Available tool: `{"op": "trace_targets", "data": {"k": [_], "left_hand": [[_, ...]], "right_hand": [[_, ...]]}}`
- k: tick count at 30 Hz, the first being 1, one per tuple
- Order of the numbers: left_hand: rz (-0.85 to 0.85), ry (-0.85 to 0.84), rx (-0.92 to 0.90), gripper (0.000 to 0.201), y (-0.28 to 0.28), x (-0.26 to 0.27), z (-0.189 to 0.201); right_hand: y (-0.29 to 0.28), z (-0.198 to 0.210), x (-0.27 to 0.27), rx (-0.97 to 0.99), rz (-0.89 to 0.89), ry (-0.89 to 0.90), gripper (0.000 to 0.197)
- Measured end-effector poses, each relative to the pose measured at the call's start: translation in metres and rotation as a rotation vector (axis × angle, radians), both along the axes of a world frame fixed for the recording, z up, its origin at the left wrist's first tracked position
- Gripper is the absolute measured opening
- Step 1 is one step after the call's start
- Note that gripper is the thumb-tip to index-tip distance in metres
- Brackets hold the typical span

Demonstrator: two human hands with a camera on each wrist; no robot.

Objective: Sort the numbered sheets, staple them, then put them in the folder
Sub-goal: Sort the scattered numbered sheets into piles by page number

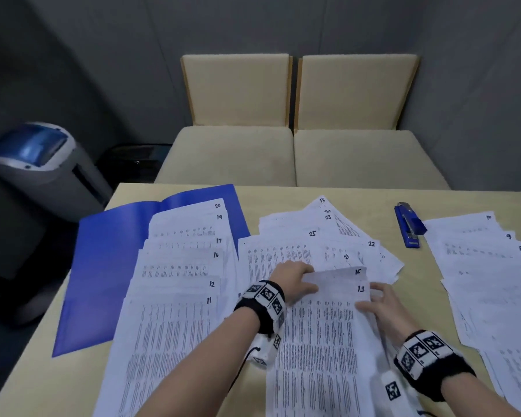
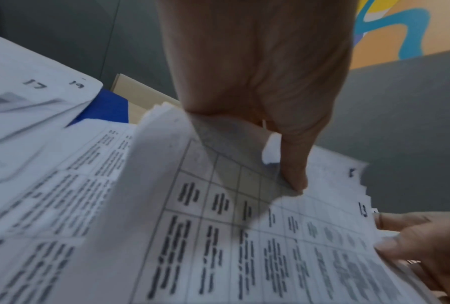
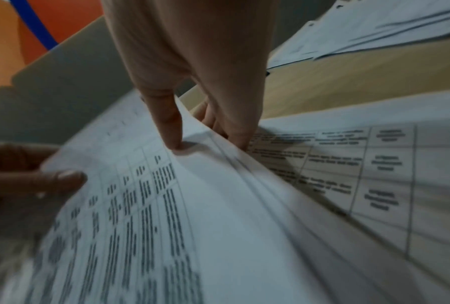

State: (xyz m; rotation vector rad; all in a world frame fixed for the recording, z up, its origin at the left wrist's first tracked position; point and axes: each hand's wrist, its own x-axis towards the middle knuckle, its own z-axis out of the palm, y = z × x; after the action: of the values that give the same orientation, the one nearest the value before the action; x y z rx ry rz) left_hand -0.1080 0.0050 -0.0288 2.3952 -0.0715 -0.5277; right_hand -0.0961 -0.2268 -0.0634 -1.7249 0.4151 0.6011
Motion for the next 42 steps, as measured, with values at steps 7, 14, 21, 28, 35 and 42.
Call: {"op": "trace_targets", "data": {"k": [7,14,21,28,35,42], "left_hand": [[0.35,-0.249,0.229,0.022,0.077,-0.027,-0.006],[0.331,0.196,0.68,0.069,0.203,-0.088,-0.024],[0.269,0.194,0.747,0.054,0.208,-0.088,-0.025],[0.246,0.225,0.648,0.023,0.213,-0.091,-0.015],[0.221,0.237,0.505,0.04,0.214,-0.102,0.028],[0.197,0.256,0.362,0.018,0.23,-0.109,0.101]], "right_hand": [[0.026,-0.002,0.0,-0.123,0.135,-0.004,0.038],[0.045,-0.004,0.0,-0.183,0.173,-0.023,0.04],[0.05,-0.001,-0.004,-0.151,0.136,0.006,0.045],[0.051,0.001,-0.005,-0.089,0.156,0.014,0.04],[0.065,0.026,-0.003,-0.01,0.196,-0.001,0.036],[0.092,0.065,0.047,0.141,0.175,0.001,0.042]]}}
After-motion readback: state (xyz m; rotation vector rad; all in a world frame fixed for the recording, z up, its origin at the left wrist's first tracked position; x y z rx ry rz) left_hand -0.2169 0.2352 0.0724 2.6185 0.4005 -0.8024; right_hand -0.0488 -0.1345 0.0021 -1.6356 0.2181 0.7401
